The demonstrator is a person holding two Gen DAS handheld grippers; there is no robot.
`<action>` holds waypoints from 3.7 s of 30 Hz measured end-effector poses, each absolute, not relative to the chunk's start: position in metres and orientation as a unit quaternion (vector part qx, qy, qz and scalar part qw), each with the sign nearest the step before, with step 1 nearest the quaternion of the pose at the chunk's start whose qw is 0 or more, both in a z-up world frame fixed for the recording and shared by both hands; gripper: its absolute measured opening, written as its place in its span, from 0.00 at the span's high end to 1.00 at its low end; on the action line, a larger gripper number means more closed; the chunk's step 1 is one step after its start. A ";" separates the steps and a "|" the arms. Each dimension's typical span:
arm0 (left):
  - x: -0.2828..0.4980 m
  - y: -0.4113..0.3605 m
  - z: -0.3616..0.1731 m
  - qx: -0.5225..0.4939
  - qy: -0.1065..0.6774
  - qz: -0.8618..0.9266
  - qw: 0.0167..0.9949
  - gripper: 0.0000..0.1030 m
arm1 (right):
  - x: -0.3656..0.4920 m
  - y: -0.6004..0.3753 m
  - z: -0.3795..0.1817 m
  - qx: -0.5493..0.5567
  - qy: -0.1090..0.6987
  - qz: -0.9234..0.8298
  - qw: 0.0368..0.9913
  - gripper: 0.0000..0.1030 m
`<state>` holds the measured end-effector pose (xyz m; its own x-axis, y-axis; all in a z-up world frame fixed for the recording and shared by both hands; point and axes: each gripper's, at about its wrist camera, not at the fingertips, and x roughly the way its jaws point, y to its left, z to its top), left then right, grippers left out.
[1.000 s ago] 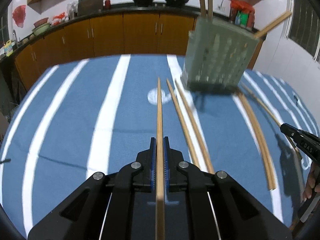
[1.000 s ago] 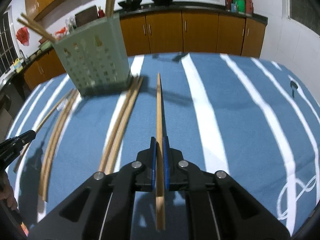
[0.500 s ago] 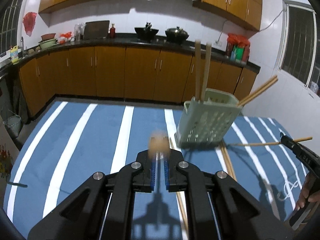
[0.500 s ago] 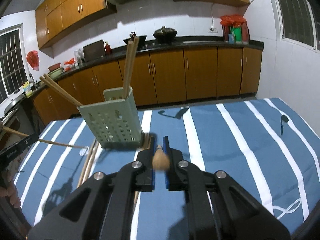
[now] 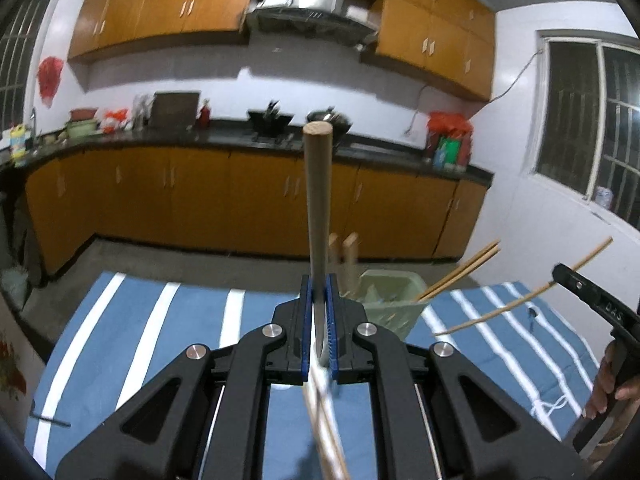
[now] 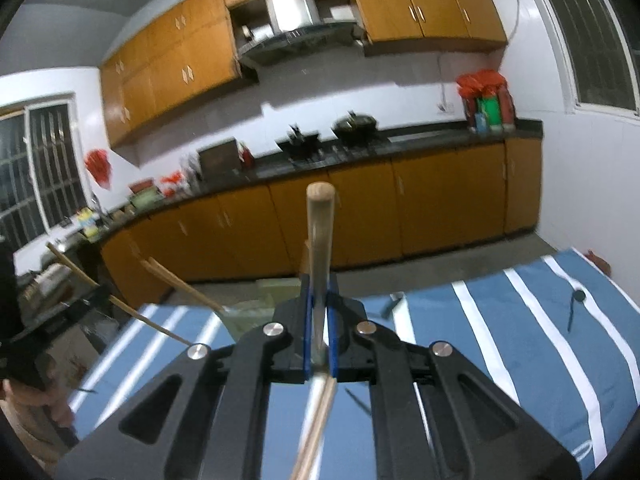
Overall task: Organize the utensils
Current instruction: 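Lift the left tool's chopstick upright over the green holder while the right tool does likewise, then open the left tool to drop its chopstick into the holder while the right tool releases its own, then grasp another wooden chopstick with the left tool while the right tool grasps one too, then hold the grasped chopstick on the cloth with the left tool while the right tool holds its own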
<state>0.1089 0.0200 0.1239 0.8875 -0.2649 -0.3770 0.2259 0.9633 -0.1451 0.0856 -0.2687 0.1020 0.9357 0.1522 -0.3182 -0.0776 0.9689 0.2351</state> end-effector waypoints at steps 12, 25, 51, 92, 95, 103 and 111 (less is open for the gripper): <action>0.122 -0.014 0.160 -0.058 0.124 -0.139 0.981 0.93 | 0.105 -0.239 0.151 0.091 0.118 0.086 0.985 0.92; 0.171 -0.033 0.114 -0.059 0.182 -0.138 0.972 0.91 | 0.174 -0.220 0.109 0.081 0.192 0.071 0.975 0.87; 0.117 0.031 0.090 -0.086 0.193 -0.073 0.975 0.54 | 0.103 -0.278 0.044 0.107 0.231 0.004 0.967 0.71; 0.114 -0.012 -0.073 -0.010 0.427 -0.092 0.899 0.70 | 0.132 -0.234 -0.105 0.075 0.433 0.007 0.898 0.92; 0.115 -0.019 -0.075 0.004 0.429 -0.090 0.899 0.79 | 0.132 -0.235 -0.105 0.077 0.433 0.008 0.898 0.92; 0.127 -0.005 -0.076 0.011 0.431 -0.056 0.901 0.92 | 0.133 -0.236 -0.105 0.075 0.432 0.008 0.899 0.92; 0.132 0.016 -0.075 0.006 0.428 -0.044 0.902 0.92 | 0.133 -0.234 -0.105 0.064 0.428 0.004 0.902 0.92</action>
